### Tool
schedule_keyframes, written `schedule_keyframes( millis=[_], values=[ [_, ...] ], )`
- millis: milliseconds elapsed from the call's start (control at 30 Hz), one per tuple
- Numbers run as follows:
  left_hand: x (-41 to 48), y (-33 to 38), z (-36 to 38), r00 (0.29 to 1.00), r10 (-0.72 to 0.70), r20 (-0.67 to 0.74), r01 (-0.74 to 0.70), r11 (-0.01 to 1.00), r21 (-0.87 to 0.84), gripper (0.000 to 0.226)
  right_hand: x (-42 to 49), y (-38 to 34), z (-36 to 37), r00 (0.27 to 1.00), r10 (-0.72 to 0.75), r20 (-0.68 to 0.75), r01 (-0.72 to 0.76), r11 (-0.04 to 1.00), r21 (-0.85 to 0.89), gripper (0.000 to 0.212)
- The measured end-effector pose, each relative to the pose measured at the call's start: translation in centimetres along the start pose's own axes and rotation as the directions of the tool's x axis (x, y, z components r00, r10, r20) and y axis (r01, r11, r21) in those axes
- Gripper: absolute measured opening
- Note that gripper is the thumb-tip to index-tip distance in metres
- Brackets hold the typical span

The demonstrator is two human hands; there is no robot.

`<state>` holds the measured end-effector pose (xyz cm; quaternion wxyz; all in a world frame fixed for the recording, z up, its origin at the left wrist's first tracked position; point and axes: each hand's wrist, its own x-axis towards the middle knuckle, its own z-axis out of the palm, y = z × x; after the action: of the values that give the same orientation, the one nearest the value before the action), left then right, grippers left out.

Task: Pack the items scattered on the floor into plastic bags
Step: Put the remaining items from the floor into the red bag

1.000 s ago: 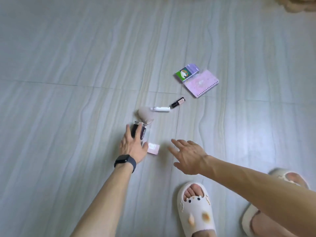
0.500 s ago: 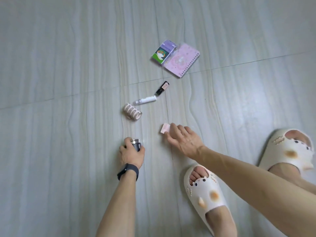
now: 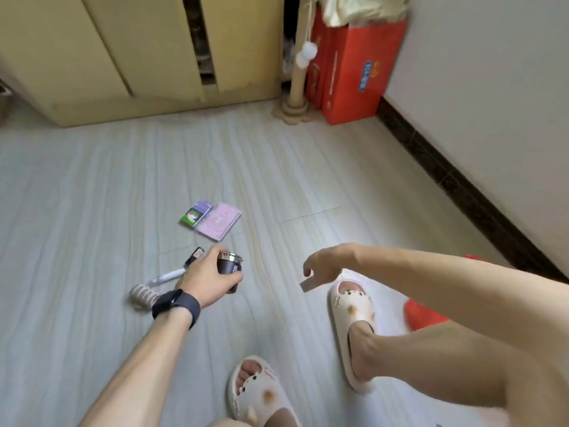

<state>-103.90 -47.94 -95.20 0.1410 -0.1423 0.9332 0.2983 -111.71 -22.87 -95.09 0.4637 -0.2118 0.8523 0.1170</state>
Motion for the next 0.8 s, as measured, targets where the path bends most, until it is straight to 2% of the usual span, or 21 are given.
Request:
schedule_keyframes(
  millis=[100, 200, 267, 367, 400, 467, 500, 567, 633, 733, 800],
  values=[
    [-0.9, 9.3, -2.9, 0.976, 0.215, -0.043, -0.210, 0.972, 0.104, 0.048, -6.3, 4.6, -1.2, 0.995, 0.081, -0.064, -0.077, 0.995, 0.055, 0.068],
    [-3.0, 17.3, -4.3, 0.924, 0.378, -0.048, -0.359, 0.906, 0.225, 0.053, -11.7, 9.0, -0.5, 0.974, 0.159, -0.163, -0.127, 0.973, 0.193, 0.070],
    [-4.5, 21.4, -4.0, 0.891, 0.453, -0.038, -0.432, 0.871, 0.234, 0.059, -14.9, 11.5, 0.4, 0.945, 0.187, -0.267, -0.104, 0.949, 0.297, 0.071],
    [-6.4, 25.5, -1.7, 0.840, 0.542, -0.032, -0.525, 0.827, 0.202, 0.059, -19.1, 14.8, 3.6, 0.871, 0.228, -0.435, 0.018, 0.871, 0.491, 0.065],
    [-7.0, 26.3, -0.7, 0.827, 0.562, -0.028, -0.548, 0.815, 0.191, 0.059, -20.3, 16.0, 5.3, 0.848, 0.249, -0.468, 0.079, 0.814, 0.576, 0.058],
    [-7.7, 27.3, 2.0, 0.803, 0.595, 0.000, -0.584, 0.788, 0.196, 0.059, -21.9, 18.5, 9.8, 0.817, 0.307, -0.488, 0.208, 0.632, 0.747, 0.037],
    [-7.8, 27.6, 3.3, 0.791, 0.612, 0.026, -0.602, 0.769, 0.215, 0.059, -22.4, 19.8, 12.4, 0.812, 0.346, -0.471, 0.264, 0.503, 0.823, 0.031],
    [-7.8, 28.1, 5.8, 0.772, 0.627, 0.103, -0.629, 0.729, 0.271, 0.058, -22.6, 22.3, 18.1, 0.801, 0.471, -0.370, 0.334, 0.162, 0.929, 0.028],
    [-7.5, 28.9, 7.9, 0.759, 0.628, 0.174, -0.647, 0.692, 0.320, 0.056, -22.3, 24.3, 23.1, 0.769, 0.595, -0.234, 0.339, -0.070, 0.938, 0.026],
    [-6.9, 30.9, 10.5, 0.754, 0.615, 0.231, -0.654, 0.671, 0.349, 0.053, -21.1, 26.4, 28.0, 0.677, 0.736, -0.010, 0.192, -0.164, 0.968, 0.015],
    [-6.6, 32.6, 12.3, 0.746, 0.614, 0.258, -0.665, 0.668, 0.334, 0.053, -20.2, 27.1, 29.3, 0.635, 0.770, 0.052, 0.145, -0.186, 0.972, 0.013]
  ],
)
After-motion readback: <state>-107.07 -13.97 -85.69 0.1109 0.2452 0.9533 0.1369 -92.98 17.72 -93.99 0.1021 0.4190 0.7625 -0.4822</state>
